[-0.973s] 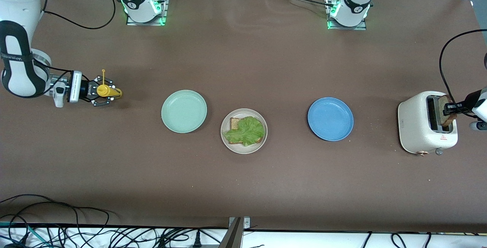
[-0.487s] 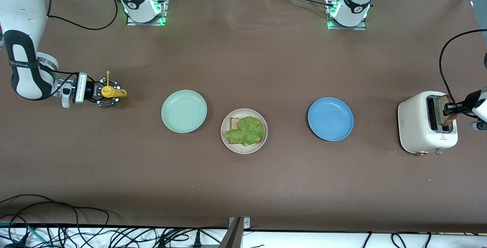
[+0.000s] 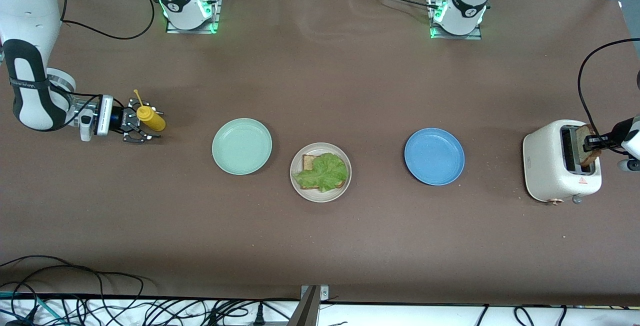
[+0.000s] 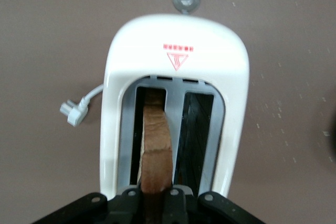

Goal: Make sandwich on beige plate with both arms
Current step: 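Lift the toast from the toaster while the right gripper releases the bottle, then carry the toast over the lettuce while the right gripper withdraws, then lower the toast onto the lettuce and open the left gripper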

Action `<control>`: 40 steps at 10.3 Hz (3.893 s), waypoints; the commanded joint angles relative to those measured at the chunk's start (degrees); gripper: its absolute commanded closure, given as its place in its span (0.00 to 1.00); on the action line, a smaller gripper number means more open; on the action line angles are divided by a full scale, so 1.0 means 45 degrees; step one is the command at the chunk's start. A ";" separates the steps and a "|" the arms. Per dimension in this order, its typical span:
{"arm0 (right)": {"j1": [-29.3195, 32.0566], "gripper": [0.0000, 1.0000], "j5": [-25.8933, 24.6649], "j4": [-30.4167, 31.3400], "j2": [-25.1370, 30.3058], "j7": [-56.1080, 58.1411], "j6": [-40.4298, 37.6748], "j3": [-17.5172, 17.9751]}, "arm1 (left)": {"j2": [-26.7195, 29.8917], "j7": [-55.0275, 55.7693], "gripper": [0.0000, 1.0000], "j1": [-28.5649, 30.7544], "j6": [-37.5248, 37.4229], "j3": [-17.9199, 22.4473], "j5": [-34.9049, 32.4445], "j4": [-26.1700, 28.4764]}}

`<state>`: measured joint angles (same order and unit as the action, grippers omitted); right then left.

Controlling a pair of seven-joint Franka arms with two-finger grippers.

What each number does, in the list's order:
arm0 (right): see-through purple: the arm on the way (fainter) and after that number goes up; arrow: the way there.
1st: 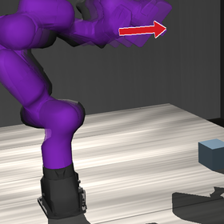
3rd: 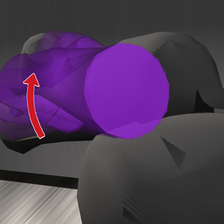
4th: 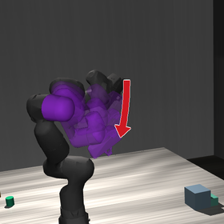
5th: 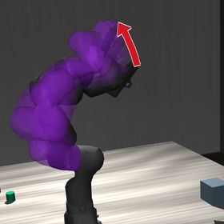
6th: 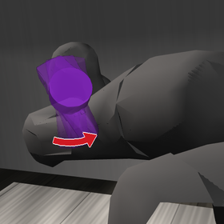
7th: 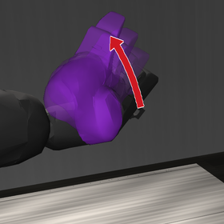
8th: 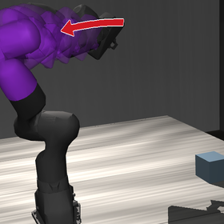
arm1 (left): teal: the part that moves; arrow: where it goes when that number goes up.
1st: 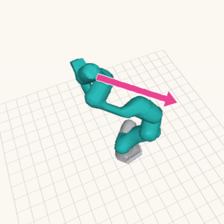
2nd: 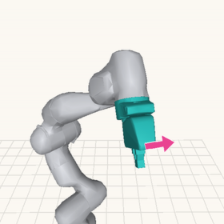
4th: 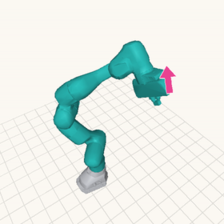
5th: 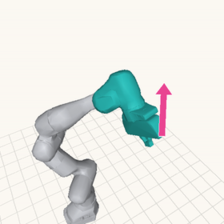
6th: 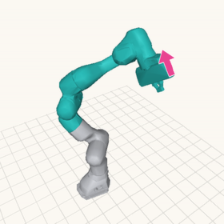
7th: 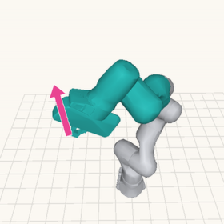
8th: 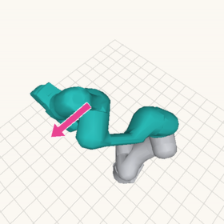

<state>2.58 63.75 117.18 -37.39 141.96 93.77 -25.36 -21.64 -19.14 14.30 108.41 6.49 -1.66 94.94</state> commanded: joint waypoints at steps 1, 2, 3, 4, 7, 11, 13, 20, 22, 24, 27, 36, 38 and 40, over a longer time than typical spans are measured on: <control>0.0656 0.06 -0.0006 -0.0122 -0.0109 -0.0024 -0.0350 0.0031 | -0.0661 0.0289 1.00 -0.0523 -0.2236 0.0043 -0.0471 -0.2583; 0.0890 0.05 -0.0317 -0.0239 -0.0109 -0.0082 -0.0350 0.0012 | -0.0661 0.0289 1.00 -0.0523 -0.2237 0.0043 -0.0471 -0.2583; 0.1105 0.05 -0.0590 -0.0395 -0.0129 -0.0121 -0.0350 0.0012 | -0.0661 0.0289 1.00 -0.0523 -0.2237 0.0043 -0.0471 -0.2602; 0.1358 0.05 -0.0845 -0.0493 -0.0129 -0.0179 -0.0350 0.0012 | -0.0661 0.0289 1.00 -0.0523 -0.2237 0.0043 -0.0471 -0.2602; 0.1945 0.05 -0.2015 -0.1407 -0.0109 -0.1250 -0.0350 0.0012 | -0.0661 0.0308 1.00 -0.0639 -0.2237 0.0043 -0.0334 -0.2622; 0.2298 0.03 -0.4240 -0.4060 -0.0070 -0.3982 -0.1032 -0.0125 | -0.0505 0.0680 1.00 -0.1536 -0.2314 0.0024 0.1047 -0.2680; 0.2299 0.02 -0.5333 -0.5895 -0.0032 -0.5969 -0.1518 -0.0125 | -0.0505 0.0970 1.00 -0.2101 -0.2860 0.0043 0.2724 -0.2661; 0.0934 0.01 -0.8264 -0.9478 0.1429 -1.6978 -0.2557 -0.0145 | -0.1652 0.2047 1.00 -0.3799 -0.3369 -0.0132 0.7210 -0.2622; 0.0057 0.01 -0.9804 -0.9478 0.2483 -2.0592 -0.2479 -0.0145 | -0.2436 0.2066 1.00 -0.4852 -0.3292 -0.0152 1.0509 -0.2661; -0.0881 0.01 -1.1464 -0.9478 0.3266 -2.3583 -0.2518 -0.0125 | -0.2846 0.2241 1.00 -0.5948 -0.2962 -0.0152 1.1673 -0.2932; -0.1937 0.00 -1.2525 -0.9420 0.3912 -2.7922 -0.2615 0.0011 | -0.3432 0.2514 1.00 -0.7393 -0.0994 -0.0152 1.3565 -0.2973; -0.3617 0.00 -1.3269 -0.9166 0.3953 -2.8559 -0.2225 0.0012 | -0.5893 0.3180 1.00 -0.9155 0.2373 -0.0152 1.7791 -0.3928; -0.3525 0.00 -1.3985 -0.8797 0.4418 -2.9662 -0.1972 0.1289 | -0.5953 0.3199 1.00 -0.9291 0.2721 -0.0152 1.7811 -0.3950; -0.1055 0.00 -1.5178 -0.7881 0.5239 -3.1347 -0.1719 0.4817 | -0.6148 0.3180 1.00 -0.9584 0.3269 -0.0152 1.8043 -0.3970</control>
<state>-9.30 -1.57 76.19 -18.78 4.39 83.94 -13.00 -47.87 -5.18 -27.30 121.52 5.13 76.86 78.98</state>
